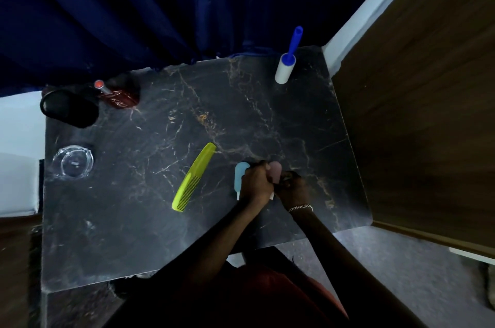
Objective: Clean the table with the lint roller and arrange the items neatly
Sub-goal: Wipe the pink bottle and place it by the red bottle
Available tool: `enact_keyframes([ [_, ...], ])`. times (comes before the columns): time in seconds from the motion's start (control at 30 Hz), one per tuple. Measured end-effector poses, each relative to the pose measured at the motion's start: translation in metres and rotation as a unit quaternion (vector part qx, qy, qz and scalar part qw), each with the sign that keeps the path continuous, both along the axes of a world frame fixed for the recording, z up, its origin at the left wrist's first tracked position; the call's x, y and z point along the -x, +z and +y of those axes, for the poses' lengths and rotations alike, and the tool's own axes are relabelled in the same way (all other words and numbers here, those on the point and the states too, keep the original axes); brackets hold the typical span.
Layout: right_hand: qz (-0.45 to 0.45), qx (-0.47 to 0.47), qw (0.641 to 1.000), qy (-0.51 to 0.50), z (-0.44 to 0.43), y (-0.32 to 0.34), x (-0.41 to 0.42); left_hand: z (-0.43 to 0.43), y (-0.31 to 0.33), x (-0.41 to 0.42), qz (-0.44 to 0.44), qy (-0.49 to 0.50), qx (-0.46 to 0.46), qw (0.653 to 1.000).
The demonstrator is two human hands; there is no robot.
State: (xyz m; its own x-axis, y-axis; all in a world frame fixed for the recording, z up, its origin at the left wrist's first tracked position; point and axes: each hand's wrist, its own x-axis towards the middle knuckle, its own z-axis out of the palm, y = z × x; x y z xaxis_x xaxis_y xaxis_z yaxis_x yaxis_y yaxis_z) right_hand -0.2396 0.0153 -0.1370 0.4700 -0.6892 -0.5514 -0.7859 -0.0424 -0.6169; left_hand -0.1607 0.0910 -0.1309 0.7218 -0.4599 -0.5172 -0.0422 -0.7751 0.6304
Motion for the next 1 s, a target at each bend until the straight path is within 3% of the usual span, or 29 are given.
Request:
enact_keyframes([
  [0.2,-0.002,0.019,1.0,0.005,0.001,0.009,-0.001,0.007,0.004,-0.002,0.001,0.017,0.031,0.999],
  [0.47,-0.105,-0.009,0.994,0.003,0.014,0.035,-0.032,0.038,0.021,-0.042,0.019,0.12,0.113,0.986],
  [0.77,-0.161,-0.081,0.98,0.083,0.069,0.05,-0.117,0.126,0.033,-0.112,0.03,0.227,0.176,0.958],
  [1.0,-0.178,-0.06,0.968,0.169,0.134,0.042,-0.186,0.201,0.037,-0.165,0.019,0.273,0.208,0.939],
])
